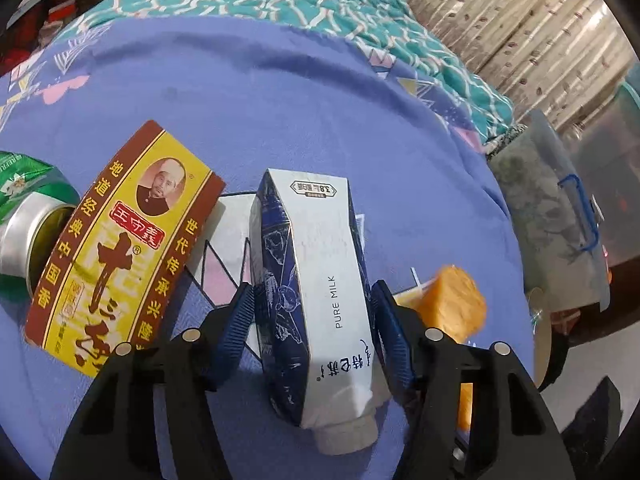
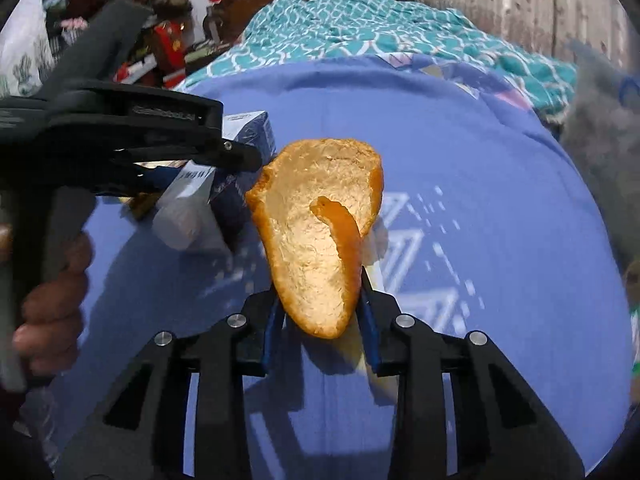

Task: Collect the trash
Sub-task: 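Grasp the white-blue milk carton with the left gripper while the right gripper grasps the orange peel, then drop the milk carton and orange peel into the beige wastebasket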

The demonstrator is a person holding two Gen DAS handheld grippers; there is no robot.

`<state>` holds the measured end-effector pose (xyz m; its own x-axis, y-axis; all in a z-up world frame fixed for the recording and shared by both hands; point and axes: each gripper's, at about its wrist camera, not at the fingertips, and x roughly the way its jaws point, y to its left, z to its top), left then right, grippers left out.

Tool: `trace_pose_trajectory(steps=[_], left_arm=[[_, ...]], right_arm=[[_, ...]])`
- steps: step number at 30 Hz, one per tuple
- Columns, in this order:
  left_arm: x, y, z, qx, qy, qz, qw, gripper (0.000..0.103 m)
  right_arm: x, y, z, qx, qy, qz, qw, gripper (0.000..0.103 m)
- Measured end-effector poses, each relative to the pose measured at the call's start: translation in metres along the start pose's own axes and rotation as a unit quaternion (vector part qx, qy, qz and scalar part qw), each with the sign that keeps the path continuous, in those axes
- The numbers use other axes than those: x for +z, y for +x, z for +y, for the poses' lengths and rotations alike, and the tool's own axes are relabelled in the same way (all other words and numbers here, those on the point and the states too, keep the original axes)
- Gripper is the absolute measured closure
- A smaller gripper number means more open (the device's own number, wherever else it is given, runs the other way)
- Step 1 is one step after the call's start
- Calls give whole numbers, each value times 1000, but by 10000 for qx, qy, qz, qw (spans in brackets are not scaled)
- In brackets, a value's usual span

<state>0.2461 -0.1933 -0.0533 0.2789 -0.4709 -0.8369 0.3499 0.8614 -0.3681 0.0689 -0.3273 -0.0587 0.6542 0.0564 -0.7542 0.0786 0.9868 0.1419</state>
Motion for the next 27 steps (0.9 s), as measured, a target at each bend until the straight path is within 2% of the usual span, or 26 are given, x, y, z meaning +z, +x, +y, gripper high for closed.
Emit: trace_pose_trajectory(steps=[4,8,12,18,20,22,23,27], left_arm=[[-24,-8,-13,-184,356,153,9991,47],[-68,-21,-32,-451,856,338,9947,47],[-119,-34,-55,-759,1376,526,9862,47],[-152,-40,-100,-983,2143,584,9701,46],[-161,-38,-112,-849,2356,567,9665,46],[-164,-35,-118,-729,2400,536,9666,45],[-165,-35,-120,-643,2407,545,9669,44],[-171,-44,-122,-383,2482,451,9669,33]], right_arm=[[-31,-26,-7,-106,97,-96,9999,68],[-68,-61,-22,-323,424,-291,9982,68],[-105,-92,-43,-610,938,-447,9927,68],[-138,-117,-60,-1004,1228,-598,9855,68],[-143,-119,-63,-1004,1265,-608,9850,61],[-145,-119,-65,-973,1319,-628,9845,56],[-145,-121,-66,-950,1332,-655,9843,47],[-143,-125,-65,-968,1247,-773,9844,31]])
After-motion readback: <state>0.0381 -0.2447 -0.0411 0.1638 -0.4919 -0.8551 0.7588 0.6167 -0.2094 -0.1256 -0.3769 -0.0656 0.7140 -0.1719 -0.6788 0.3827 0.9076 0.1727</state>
